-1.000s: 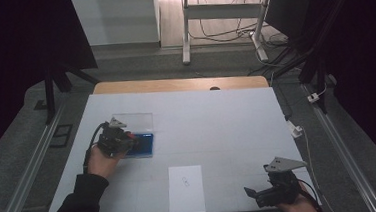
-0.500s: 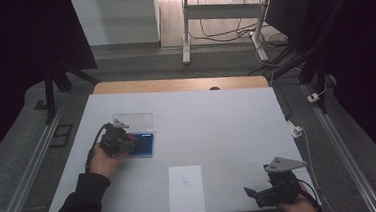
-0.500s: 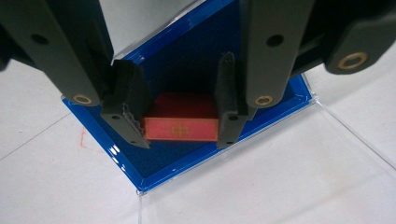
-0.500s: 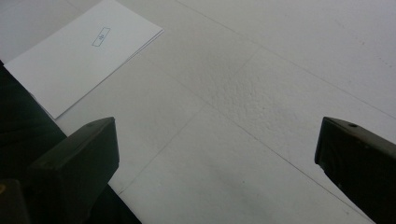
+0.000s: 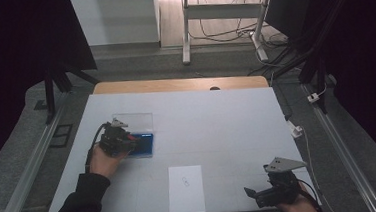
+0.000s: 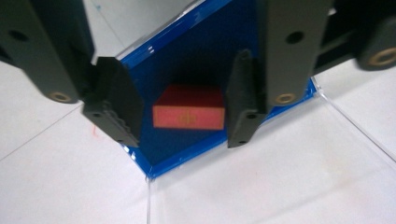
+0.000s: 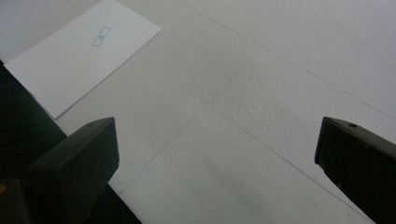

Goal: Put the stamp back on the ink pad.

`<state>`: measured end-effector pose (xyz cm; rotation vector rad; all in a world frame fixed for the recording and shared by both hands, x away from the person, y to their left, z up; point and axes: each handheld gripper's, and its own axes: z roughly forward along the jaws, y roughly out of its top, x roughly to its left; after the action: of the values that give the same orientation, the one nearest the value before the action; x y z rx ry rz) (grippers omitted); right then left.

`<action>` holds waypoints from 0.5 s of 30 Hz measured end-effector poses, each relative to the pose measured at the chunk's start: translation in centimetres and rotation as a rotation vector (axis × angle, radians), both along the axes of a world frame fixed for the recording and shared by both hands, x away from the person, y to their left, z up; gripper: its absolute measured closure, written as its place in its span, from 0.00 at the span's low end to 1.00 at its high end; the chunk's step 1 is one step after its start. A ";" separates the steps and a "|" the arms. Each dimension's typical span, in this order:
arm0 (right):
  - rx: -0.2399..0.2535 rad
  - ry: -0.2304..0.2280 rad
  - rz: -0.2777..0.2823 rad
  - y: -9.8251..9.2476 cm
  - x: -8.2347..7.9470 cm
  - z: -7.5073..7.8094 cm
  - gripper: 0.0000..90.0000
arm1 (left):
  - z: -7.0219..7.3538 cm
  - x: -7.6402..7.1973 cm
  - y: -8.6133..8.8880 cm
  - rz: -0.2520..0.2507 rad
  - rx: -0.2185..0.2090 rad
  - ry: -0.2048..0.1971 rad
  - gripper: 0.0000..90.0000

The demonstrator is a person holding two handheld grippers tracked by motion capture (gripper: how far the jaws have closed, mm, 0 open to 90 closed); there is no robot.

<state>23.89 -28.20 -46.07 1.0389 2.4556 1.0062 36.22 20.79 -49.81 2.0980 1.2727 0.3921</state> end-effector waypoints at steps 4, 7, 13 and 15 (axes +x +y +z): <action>0.001 -0.002 0.001 0.0 0.0 0.0 0.00 | 0.3 -0.1 0.3 0.009 -0.074 -0.002 0.36; 0.001 -0.003 0.002 0.0 0.0 0.0 0.00 | 0.4 -0.1 0.4 0.012 -0.105 0.004 0.20; 0.001 -0.004 0.002 0.0 0.0 0.0 0.00 | 0.9 -0.6 0.2 0.012 -0.130 0.022 0.05; 0.001 -0.004 0.003 0.0 0.0 0.0 0.00 | 0.8 -0.7 0.1 -0.001 -0.136 0.038 0.04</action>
<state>23.85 -28.19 -46.06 1.0332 2.4541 1.0093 35.48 20.92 -48.96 1.9999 1.2836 0.2595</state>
